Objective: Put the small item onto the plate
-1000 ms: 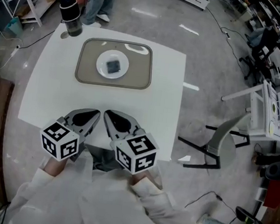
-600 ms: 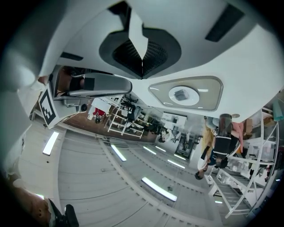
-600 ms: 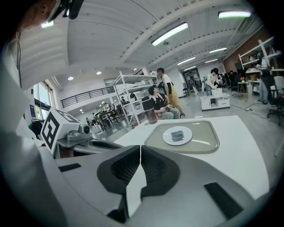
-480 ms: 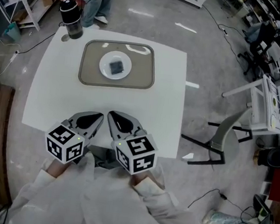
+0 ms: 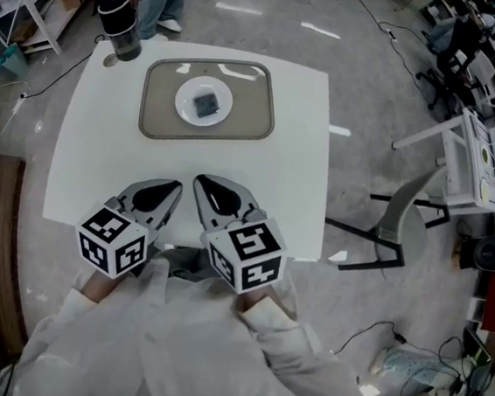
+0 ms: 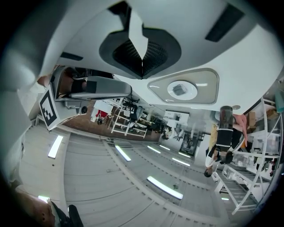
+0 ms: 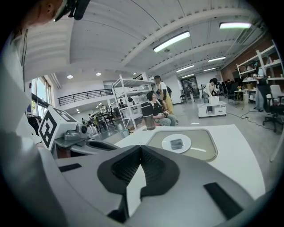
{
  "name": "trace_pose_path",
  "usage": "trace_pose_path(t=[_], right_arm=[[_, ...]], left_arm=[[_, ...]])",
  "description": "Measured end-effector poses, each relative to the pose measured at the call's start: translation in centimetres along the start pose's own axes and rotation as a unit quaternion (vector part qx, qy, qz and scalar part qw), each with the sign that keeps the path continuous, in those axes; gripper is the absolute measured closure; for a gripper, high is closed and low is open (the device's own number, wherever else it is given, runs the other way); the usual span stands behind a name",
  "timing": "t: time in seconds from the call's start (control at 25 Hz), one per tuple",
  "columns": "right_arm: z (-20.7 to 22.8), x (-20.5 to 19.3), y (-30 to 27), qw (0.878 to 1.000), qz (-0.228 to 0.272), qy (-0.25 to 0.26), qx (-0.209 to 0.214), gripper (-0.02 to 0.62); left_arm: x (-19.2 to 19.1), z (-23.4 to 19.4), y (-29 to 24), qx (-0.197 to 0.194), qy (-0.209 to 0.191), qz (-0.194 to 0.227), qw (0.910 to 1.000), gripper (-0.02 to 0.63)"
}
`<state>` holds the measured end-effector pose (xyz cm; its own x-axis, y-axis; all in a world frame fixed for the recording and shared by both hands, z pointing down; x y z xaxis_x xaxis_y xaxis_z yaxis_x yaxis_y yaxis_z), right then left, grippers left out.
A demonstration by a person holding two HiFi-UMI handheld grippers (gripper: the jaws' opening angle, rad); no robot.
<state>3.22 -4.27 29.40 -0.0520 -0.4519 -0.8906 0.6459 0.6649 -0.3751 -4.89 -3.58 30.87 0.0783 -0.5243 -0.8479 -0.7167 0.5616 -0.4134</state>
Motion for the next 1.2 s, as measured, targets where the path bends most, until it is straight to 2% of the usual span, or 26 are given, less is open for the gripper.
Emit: trace_pose_path(t=[0.72, 1.04, 1.2], right_arm=[[0.9, -0.5, -0.2, 0.997, -0.044, 0.038, 0.042, 0.58], [1.8, -1.5, 0.7, 0.994, -0.08, 0.058, 0.052, 0.58], [1.4, -1.4, 0.4, 0.994, -0.083, 0.048, 0.061, 0.58]], left_arm=[[-0.4, -0.8, -0.8, -0.001, -0.012, -0.019, 0.9997, 0.595], [-1.7, -0.7, -1.3, -0.007, 0.0, -0.032, 0.9995, 0.595], [-1.8, -0.8, -1.6, -0.008, 0.003, -0.034, 0.9994, 0.597]])
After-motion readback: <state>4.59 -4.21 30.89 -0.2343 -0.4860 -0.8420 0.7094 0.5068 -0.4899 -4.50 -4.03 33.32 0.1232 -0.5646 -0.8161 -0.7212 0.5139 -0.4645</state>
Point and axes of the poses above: the fingertips, and each gripper's own axes: y backward along the fingers, z to its right, x out of its top, the point moved 4 cm from there along y, backward along the fingers
